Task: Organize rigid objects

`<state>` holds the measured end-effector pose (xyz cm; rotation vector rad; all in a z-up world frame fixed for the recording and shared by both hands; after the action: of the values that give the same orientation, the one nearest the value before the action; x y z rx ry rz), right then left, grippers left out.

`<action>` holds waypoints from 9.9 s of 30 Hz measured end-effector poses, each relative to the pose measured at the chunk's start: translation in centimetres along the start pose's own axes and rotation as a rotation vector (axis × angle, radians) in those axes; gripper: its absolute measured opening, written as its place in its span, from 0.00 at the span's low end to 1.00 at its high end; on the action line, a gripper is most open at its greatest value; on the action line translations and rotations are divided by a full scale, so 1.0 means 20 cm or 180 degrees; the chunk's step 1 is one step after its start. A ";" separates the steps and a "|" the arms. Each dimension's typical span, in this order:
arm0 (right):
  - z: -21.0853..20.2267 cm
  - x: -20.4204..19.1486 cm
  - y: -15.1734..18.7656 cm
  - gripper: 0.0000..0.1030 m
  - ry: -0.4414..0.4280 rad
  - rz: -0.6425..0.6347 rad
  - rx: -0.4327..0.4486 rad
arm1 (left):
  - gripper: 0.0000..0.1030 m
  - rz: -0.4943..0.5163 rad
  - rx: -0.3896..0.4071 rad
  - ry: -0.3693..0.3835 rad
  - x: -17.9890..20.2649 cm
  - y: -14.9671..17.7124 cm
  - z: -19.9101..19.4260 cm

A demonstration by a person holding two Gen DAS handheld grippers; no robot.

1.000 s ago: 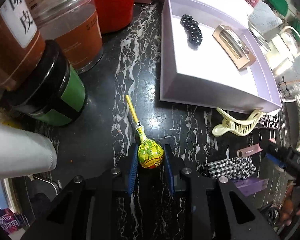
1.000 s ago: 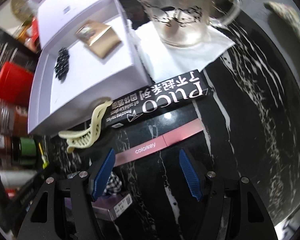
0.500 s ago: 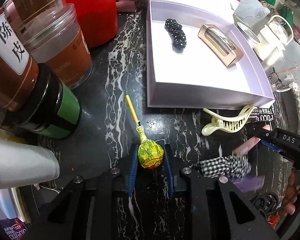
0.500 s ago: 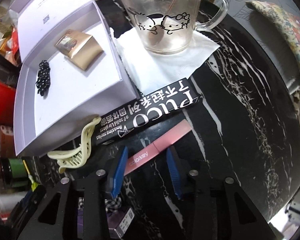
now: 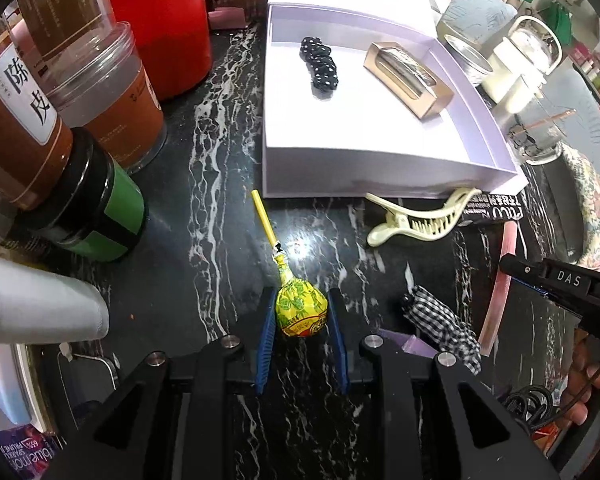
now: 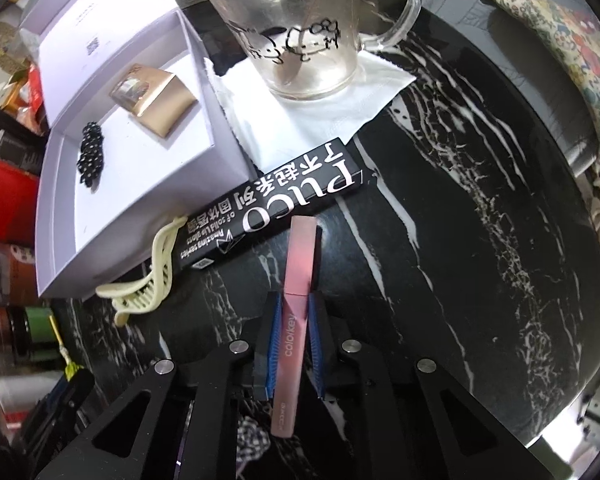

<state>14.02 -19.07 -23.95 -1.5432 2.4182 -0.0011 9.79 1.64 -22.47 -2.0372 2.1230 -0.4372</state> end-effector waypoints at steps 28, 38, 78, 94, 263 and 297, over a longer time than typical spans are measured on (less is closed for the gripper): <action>-0.54 0.03 0.09 0.12 -0.0261 -0.0412 0.0243 | 0.24 0.0232 0.0386 0.0077 0.18 -0.16 -0.47; -0.69 -0.10 -0.01 0.12 -0.0397 -0.0605 0.0368 | 0.24 0.0341 0.0568 0.0085 0.21 -0.32 -0.59; -0.18 -0.68 -0.58 0.12 -0.0563 -0.1370 0.0289 | 0.24 0.0227 0.0271 0.0129 0.02 -0.90 0.09; 0.03 -0.79 -0.57 0.12 -0.0565 -0.1522 0.0131 | 0.24 0.0285 0.0102 0.0107 0.01 -0.94 0.29; -0.11 -0.11 0.36 0.18 -0.0416 -0.2631 -0.0368 | 0.94 -0.1419 -0.0432 0.0228 0.17 0.43 0.04; -0.16 -0.03 0.35 0.14 -0.0366 -0.2402 -0.0124 | 0.51 -0.0949 -0.0310 -0.0332 0.17 0.41 0.02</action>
<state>7.29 -15.96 -21.66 -2.2952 1.6290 -0.0132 1.92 -1.66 -25.18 -2.3861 1.8206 -0.2626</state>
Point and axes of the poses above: each gripper's, at about its wrist camera, not at the fingertips, and z roughly the way its jaws point, x to its right, y to its underside, the point moved 6 cm from there along z, roughly the way its jaws point, and after that the axes turned 8 degrees about z, right-handed, at the moved point
